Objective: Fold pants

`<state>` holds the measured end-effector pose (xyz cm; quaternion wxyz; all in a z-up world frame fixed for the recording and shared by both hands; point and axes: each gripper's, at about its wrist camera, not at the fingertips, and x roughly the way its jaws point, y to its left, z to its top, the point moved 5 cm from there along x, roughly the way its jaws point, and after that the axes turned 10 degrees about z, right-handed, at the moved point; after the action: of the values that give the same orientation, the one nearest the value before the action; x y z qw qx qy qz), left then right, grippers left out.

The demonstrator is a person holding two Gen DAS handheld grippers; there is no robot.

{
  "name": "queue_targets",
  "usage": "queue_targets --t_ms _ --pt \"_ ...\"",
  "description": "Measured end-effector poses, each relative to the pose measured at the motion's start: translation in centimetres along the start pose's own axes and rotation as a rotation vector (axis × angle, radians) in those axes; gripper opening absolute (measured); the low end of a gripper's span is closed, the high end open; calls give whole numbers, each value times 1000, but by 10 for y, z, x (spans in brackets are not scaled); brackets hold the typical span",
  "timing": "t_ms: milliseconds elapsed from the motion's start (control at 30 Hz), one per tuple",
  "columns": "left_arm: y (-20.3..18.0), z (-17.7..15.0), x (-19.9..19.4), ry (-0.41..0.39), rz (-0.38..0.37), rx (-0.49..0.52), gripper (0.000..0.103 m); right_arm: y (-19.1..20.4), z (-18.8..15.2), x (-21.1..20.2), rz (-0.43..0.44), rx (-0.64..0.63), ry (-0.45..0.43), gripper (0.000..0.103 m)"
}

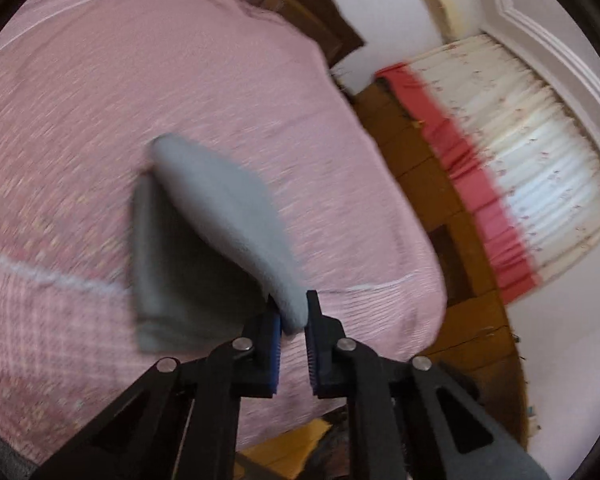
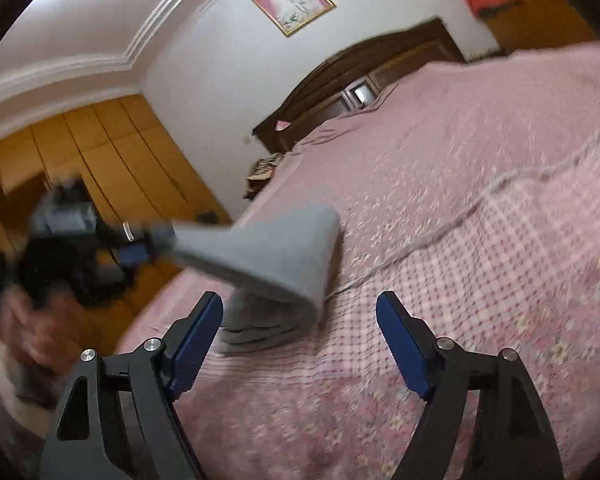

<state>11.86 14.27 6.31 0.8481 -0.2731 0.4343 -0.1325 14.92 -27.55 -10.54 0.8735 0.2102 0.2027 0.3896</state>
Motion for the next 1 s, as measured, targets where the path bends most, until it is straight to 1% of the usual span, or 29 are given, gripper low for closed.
queue_targets --t_ms 33,67,100,167,233,267,300,367,400,433,467,500,533,600,633,700,733,800,900,933,967,1000 --pt "-11 6 -1 -14 -10 22 10 8 -1 11 -11 -48 37 81" --pt "-22 12 -2 -26 -14 54 10 17 -5 20 -47 -107 72 81" --pt "-31 13 -2 -32 -13 74 10 24 -9 32 -101 -169 97 81" --pt "-46 19 2 -38 -29 103 10 32 -11 52 -116 -198 106 81" --pt "-52 20 5 -38 -29 123 10 36 -7 71 -108 -159 99 81" --pt "-51 23 7 -38 -25 124 10 35 -4 77 -120 -139 91 81" --pt "-52 24 7 -37 -27 125 10 31 1 82 -160 -126 86 81" --pt "-48 23 4 -42 -35 112 10 19 -1 88 -247 -102 104 81" --pt "-46 22 1 -46 -37 107 10 7 -2 87 -305 -65 116 80" --pt "-44 22 -2 -51 -38 103 10 -5 -3 82 -337 -8 129 79" --pt "-38 22 -4 -61 -34 98 10 -15 -6 70 -330 61 133 76" --pt "-34 20 -5 -65 -30 97 10 -24 -8 59 -265 131 120 74" --pt "-28 18 -5 -71 -24 94 10 -27 -8 51 -229 150 107 73" --pt "-9 10 -9 -61 -25 81 10 -30 -9 39 -203 146 115 73" --pt "0 5 -4 -40 -21 56 10 -30 -10 36 -200 146 121 73" --pt "24 -5 -3 -32 -6 35 10 -32 -13 22 -200 174 127 73" --pt "31 -9 1 -27 -1 25 10 -31 -16 14 -220 185 132 73" --pt "41 -15 2 -21 -4 3 10 -31 -18 -6 -306 213 136 72" --pt "52 -20 3 -28 9 -1 10 -35 -7 -47 -383 259 89 73" --pt "55 -22 5 -25 6 -4 10 -31 -1 -53 -378 262 64 73" --pt "57 -24 6 -23 5 -4 10 -25 9 -58 -340 260 31 73" --pt "60 -26 7 -24 8 -1 10 -16 21 -60 -284 249 4 73"
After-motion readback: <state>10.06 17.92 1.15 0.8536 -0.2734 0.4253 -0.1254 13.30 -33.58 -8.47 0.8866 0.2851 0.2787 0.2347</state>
